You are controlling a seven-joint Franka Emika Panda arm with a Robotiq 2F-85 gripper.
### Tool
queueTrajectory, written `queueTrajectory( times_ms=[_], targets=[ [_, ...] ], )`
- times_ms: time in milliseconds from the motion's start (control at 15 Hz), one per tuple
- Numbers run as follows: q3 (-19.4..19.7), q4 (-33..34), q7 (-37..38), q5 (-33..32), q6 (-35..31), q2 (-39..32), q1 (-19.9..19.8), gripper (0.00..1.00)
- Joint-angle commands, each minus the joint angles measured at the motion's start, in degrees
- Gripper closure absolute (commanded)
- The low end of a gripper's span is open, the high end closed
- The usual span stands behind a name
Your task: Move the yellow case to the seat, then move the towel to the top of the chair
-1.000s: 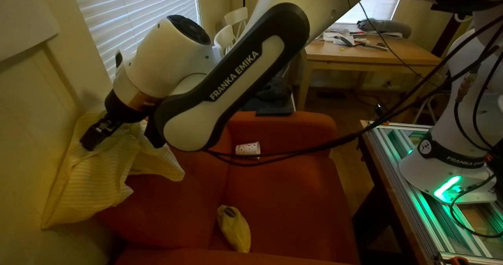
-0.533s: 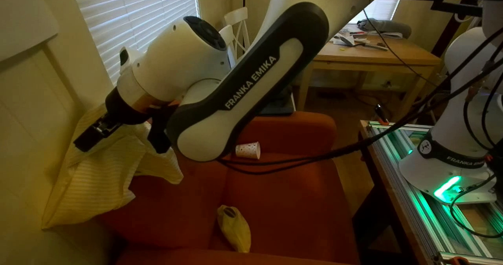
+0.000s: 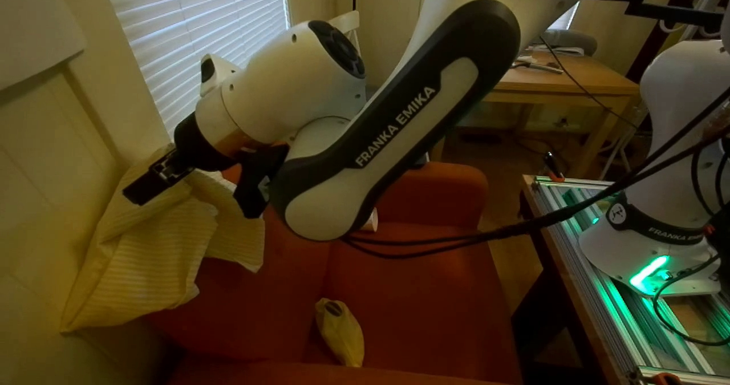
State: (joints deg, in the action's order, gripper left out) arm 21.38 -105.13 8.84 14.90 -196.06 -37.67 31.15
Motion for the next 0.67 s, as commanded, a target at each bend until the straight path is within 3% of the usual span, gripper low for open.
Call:
queueTrajectory(
  times_ms=[0,333,600],
  targets=[
    [7.9,-5.0,0.6,6.2,-0.9,1.8,8.3,0.00],
    [14.1,-7.3,0.8,11.1,0.9,2.1,15.0,0.00],
    [16.4,-8.2,1.7,12.7,4.9,3.1,16.9,0.00]
  ],
)
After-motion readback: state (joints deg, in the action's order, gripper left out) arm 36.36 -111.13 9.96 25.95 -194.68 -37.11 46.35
